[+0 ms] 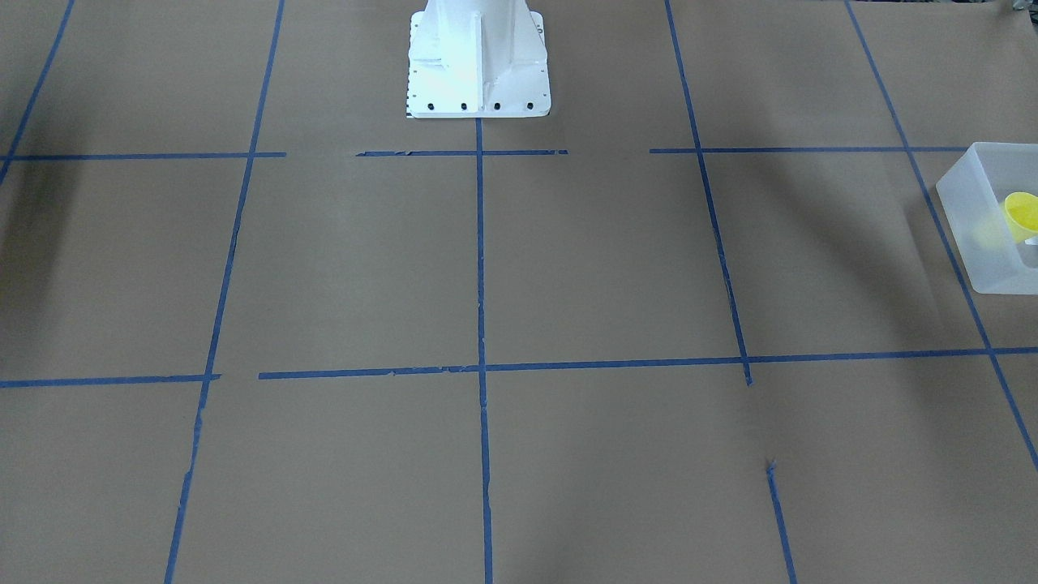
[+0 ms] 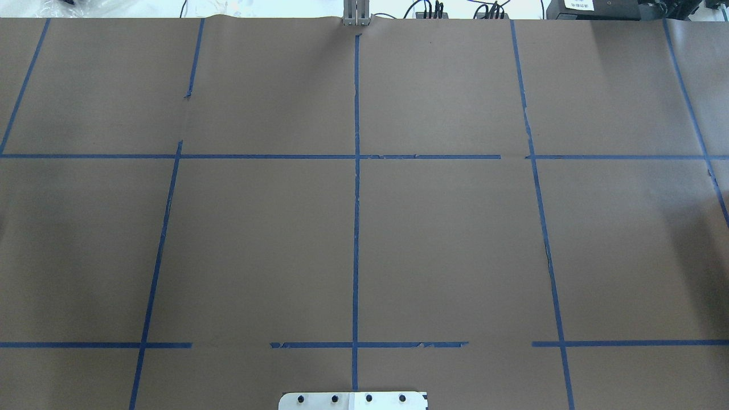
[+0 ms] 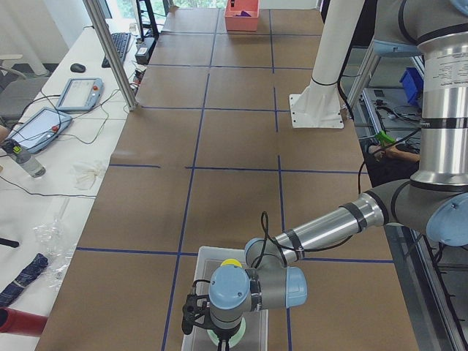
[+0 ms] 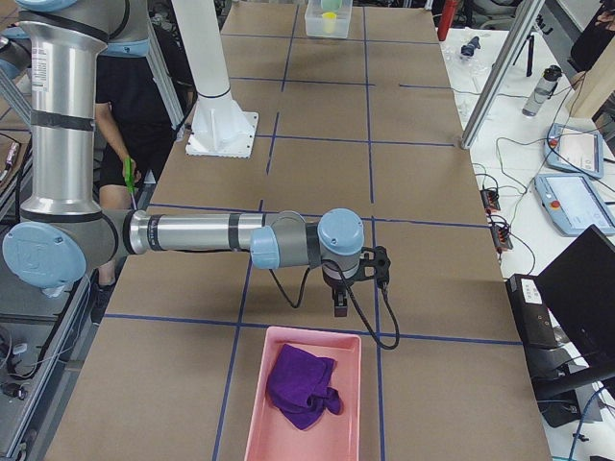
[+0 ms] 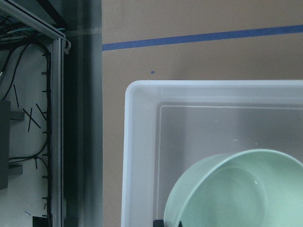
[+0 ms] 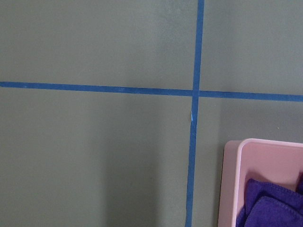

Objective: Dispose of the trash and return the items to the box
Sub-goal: 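Lower the green bowl into the clear bin and release it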

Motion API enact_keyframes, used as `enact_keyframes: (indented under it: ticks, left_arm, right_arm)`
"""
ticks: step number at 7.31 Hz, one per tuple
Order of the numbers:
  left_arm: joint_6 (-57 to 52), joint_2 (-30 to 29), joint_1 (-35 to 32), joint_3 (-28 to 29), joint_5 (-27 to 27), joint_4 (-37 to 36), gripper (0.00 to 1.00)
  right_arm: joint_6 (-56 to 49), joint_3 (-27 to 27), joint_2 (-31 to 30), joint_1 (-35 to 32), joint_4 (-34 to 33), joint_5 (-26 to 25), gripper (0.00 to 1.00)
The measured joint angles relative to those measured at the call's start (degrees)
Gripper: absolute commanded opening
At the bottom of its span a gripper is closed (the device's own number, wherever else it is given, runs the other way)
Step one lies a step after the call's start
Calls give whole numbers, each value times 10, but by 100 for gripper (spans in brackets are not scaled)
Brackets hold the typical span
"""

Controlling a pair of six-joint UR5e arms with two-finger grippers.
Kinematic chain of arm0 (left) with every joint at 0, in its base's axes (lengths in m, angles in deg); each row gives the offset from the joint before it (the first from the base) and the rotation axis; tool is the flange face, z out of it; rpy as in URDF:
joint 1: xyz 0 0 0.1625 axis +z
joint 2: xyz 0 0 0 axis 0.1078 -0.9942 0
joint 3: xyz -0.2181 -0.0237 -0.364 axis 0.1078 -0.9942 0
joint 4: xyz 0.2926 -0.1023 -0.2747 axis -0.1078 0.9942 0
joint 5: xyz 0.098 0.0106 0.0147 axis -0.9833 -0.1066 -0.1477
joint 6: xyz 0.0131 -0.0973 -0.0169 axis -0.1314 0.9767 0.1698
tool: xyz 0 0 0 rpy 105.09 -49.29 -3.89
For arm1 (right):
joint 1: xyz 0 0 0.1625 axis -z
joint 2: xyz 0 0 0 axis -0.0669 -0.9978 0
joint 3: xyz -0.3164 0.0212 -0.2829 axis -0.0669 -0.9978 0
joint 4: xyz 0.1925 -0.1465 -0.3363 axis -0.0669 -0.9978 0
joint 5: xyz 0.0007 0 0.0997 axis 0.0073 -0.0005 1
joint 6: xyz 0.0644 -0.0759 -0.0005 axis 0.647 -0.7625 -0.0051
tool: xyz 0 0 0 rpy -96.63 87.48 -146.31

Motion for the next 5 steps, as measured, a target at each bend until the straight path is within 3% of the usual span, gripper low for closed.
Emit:
enact_keyframes:
  ticks: [2,5]
  left_arm:
    - [1,1,0,-16,2,0,100]
    - [1,1,-1,-137,7,-3,100]
  right_arm:
    - [1,2,0,0,0,0,100]
    - [1,6,-1,-1,-1,3,100]
